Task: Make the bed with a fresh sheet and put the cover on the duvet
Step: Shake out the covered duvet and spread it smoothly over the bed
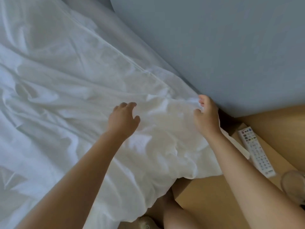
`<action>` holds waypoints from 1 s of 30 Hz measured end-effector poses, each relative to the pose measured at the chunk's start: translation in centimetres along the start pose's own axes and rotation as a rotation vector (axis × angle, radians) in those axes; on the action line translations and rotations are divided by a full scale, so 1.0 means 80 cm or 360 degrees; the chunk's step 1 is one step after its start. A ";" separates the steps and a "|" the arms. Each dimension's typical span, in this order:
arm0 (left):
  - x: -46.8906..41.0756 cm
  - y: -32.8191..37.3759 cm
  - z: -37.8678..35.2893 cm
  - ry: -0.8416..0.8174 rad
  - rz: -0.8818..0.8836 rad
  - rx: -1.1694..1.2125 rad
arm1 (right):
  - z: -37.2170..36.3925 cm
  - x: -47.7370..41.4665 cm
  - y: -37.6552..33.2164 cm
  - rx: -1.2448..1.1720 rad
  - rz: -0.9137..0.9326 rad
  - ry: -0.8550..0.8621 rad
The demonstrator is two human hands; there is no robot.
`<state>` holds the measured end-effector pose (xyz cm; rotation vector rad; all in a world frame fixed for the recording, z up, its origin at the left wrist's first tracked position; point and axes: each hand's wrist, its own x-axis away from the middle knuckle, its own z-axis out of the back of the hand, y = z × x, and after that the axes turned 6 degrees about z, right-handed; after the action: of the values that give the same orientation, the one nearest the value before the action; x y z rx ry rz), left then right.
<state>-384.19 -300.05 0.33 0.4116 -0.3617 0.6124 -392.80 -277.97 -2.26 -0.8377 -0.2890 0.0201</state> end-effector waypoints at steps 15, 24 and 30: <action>-0.110 -0.143 0.085 0.0282 -0.0472 -0.0502 | -0.209 -0.042 -0.166 0.0408 0.0704 -0.0879; -0.164 -0.219 0.137 0.0195 0.0062 0.0236 | -0.222 -0.085 -0.235 -0.0033 0.0496 -0.0329; -0.260 -0.185 0.131 0.0236 0.0457 0.0244 | -0.272 -0.174 -0.251 0.0717 0.0399 -0.0603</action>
<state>-393.02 -325.87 -3.73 0.4617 -0.2335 0.9499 -402.44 -309.19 -4.67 -0.4109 -0.5115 0.4662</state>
